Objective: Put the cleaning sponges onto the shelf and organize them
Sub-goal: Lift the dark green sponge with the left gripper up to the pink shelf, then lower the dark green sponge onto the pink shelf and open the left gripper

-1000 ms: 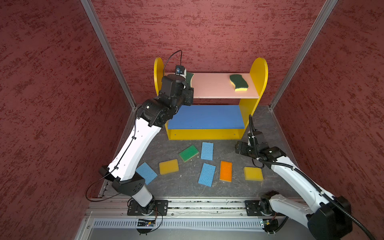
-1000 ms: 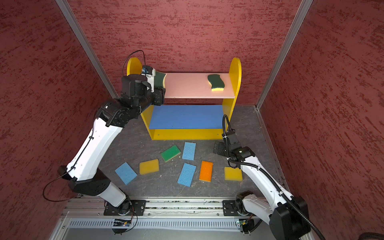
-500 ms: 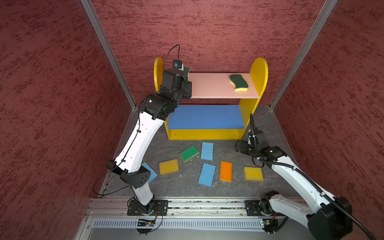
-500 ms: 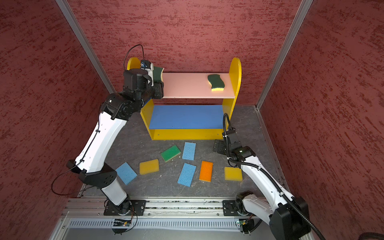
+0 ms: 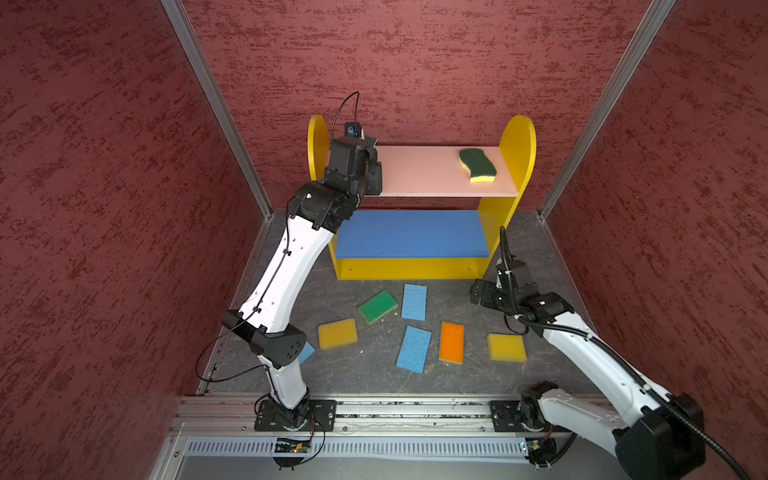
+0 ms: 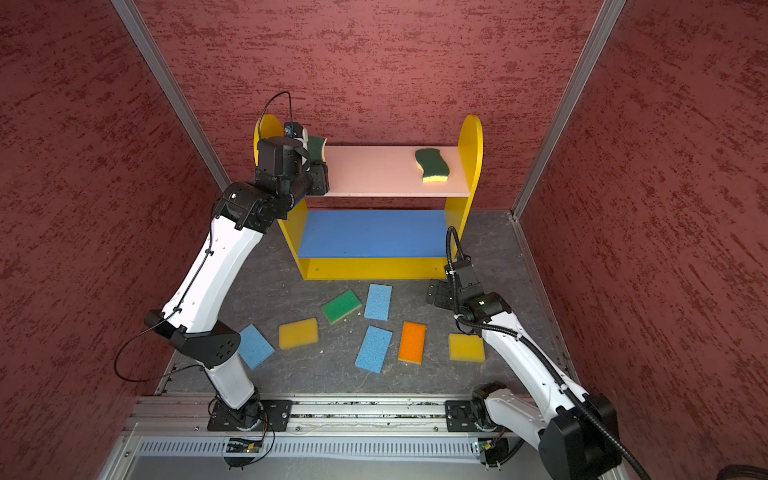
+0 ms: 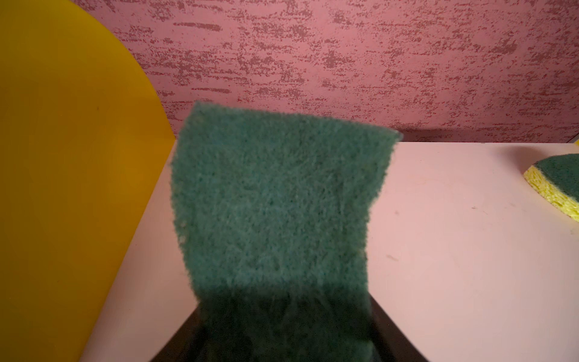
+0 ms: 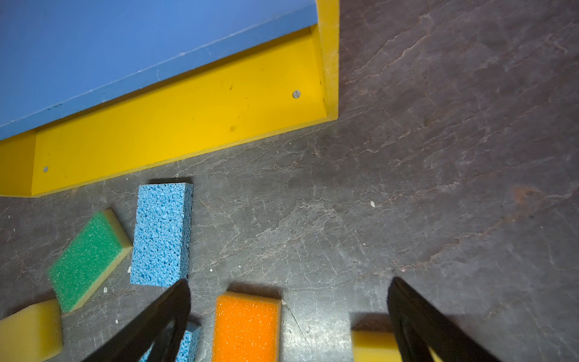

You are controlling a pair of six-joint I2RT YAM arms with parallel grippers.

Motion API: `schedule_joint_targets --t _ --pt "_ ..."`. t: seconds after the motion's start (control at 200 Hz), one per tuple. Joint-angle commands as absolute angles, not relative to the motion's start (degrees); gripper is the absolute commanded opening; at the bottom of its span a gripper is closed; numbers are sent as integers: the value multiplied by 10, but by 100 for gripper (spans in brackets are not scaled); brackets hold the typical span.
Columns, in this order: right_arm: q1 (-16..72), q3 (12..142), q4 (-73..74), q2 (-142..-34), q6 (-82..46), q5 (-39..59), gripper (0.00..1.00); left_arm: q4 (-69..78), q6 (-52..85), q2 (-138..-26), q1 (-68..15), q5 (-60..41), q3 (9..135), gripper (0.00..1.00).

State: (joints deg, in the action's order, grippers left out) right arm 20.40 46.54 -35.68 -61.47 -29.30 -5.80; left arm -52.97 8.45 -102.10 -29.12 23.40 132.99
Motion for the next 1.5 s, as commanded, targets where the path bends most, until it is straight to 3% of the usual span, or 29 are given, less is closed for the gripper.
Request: schedule_joint_targets --t 0.0,1.498 --pt "201 474 -350 -607 -291 -71 99 -523 103 -1030 -287 225 1337 64" --pt "201 470 -341 -611 -296 -65 99 -529 183 -1079 -258 234 1372 76"
